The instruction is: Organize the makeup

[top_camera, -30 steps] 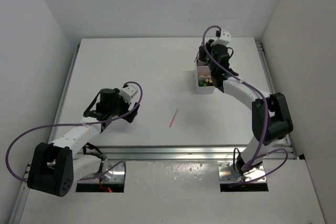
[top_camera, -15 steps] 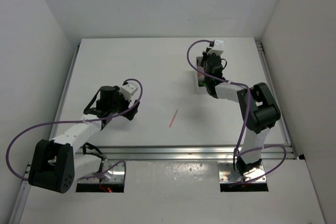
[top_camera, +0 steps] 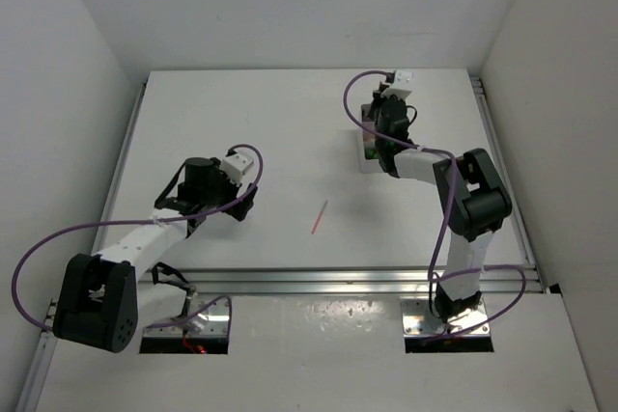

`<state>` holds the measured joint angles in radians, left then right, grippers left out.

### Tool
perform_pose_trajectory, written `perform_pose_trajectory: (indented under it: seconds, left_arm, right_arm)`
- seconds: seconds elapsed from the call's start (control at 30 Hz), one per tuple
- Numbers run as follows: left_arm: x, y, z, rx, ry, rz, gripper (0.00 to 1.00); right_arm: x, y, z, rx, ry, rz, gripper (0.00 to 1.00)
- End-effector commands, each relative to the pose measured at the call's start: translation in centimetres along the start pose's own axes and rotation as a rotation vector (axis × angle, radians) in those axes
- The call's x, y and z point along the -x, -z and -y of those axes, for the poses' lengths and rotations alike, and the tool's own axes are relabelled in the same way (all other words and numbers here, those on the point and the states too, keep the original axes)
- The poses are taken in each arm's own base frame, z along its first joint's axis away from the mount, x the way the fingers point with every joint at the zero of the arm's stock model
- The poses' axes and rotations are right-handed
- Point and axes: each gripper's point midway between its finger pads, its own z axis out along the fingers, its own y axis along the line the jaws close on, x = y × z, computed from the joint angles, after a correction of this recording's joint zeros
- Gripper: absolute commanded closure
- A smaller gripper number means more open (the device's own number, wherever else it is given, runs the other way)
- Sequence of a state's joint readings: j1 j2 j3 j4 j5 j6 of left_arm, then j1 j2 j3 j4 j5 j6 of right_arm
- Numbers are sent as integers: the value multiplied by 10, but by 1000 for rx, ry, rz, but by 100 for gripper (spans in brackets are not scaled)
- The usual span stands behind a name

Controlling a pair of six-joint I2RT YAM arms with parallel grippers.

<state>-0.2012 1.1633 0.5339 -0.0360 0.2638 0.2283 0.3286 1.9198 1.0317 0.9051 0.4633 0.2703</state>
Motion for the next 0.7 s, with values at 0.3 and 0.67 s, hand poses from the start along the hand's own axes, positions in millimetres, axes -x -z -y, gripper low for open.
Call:
perform_pose_trajectory:
  seconds: [0.3, 0.67]
  left_arm:
    - [24, 3, -12, 30, -24, 60, 2]
    - [24, 4, -12, 33, -27, 69, 2]
  right_arm:
    - [25, -17, -5, 14, -82, 82, 100]
    - [-23, 16, 11, 26, -72, -28, 100]
